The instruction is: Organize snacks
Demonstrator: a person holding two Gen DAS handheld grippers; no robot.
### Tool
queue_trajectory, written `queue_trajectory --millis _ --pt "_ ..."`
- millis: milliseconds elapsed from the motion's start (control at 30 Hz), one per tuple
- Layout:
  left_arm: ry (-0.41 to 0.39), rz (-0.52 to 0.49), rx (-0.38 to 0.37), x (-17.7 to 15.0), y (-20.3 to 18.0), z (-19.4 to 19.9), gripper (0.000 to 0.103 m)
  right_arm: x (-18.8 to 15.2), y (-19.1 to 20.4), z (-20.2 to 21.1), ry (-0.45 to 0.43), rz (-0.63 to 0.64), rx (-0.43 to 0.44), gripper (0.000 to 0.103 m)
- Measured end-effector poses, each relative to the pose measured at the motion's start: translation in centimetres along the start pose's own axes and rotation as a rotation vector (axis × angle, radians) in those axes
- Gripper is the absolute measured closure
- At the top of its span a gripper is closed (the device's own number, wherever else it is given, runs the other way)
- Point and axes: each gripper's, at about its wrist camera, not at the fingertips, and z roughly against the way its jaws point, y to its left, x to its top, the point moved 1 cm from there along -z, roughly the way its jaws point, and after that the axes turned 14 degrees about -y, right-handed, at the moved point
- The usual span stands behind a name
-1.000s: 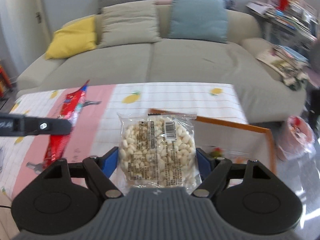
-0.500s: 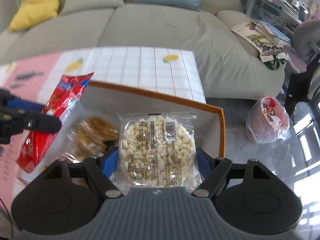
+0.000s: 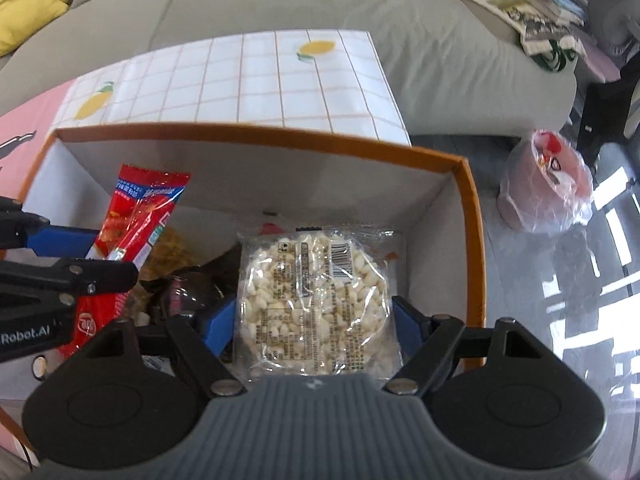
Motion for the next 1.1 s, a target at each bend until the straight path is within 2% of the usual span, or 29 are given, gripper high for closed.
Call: queue_trajectory --millis 233,333,367,433,633,733,900,1000,1100 --pt "0.006 -0.004 0.011 0.0 0.2 0.0 0.060 -0.3 0.2 -0.3 0.021 0.000 0.005 0.024" --pt "0.002 -0.010 0.021 0.0 0.2 0.6 0.048 -0.1 0.6 0.1 0.020 0.017 -0.008 0.011" --pt "-0.002 -0.013 0.020 0.0 0.2 0.9 0.042 0.0 0.7 0.3 0.012 0.024 -0.017 0.009" --pt "-0.020 -0.014 0.019 0.1 0.3 2.0 0.038 0.3 1.0 0.8 0.003 0.043 -0.030 0.009" --pt "-0.116 0.001 0.014 0.7 0.8 7.5 0.035 1.4 1.8 4.3 -0.046 0.045 -0.040 0.009" --pt "-0.188 0.005 0.024 0.4 1.0 11.2 0.035 1.9 2.6 7.3 -0.102 0.046 -0.046 0.009" --pt "-0.319 -0.012 0.052 -1.4 1.2 17.9 0.035 1.6 5.1 13.9 -0.252 0.050 -0.017 0.009" --pt "-0.367 -0.035 0.053 -3.1 1.3 21.8 0.035 0.6 7.3 17.9 -0.349 0.041 0.009 0.009" --pt "-0.434 -0.049 0.098 -5.0 1.5 25.4 0.035 -1.0 9.5 21.4 -0.447 0.042 0.018 0.009"
